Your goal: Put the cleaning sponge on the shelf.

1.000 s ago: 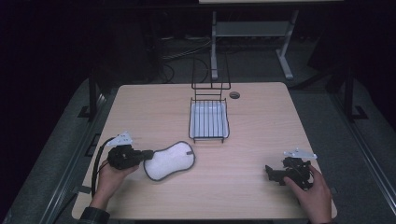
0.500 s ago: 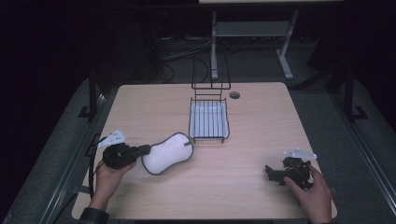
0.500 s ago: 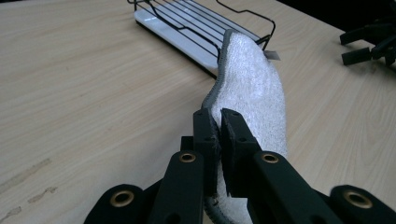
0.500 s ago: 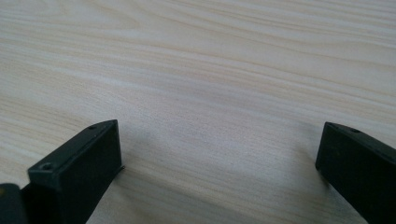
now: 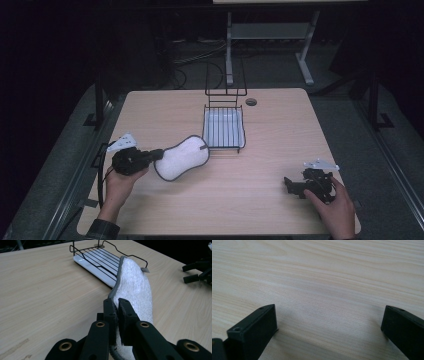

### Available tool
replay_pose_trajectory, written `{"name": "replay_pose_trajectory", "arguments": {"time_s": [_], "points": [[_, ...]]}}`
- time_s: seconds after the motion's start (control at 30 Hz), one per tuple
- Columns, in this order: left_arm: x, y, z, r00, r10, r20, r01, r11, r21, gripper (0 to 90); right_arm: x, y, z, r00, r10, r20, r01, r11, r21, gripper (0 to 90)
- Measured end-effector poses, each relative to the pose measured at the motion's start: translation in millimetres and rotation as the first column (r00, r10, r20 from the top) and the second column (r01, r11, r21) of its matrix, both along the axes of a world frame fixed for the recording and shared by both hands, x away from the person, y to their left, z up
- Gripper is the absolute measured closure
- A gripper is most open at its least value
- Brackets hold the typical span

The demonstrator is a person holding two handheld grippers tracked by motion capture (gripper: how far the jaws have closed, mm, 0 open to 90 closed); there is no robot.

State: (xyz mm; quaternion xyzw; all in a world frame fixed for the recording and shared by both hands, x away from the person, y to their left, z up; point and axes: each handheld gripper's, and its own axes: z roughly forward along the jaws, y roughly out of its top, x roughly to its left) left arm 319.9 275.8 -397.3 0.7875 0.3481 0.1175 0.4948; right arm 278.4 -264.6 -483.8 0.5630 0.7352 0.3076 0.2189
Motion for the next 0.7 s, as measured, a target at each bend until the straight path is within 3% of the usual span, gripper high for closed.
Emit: {"name": "replay_pose_trajectory", "arguments": {"time_s": [0.7], "points": [[34.9,-18.0,8.8,0.9999,0.001,0.012,-0.001,0.9996,-0.026,85.3,0.0,0.0,0.0,1.0000,0.000,0.000,0.000,1.000,0.000,0.0]]}}
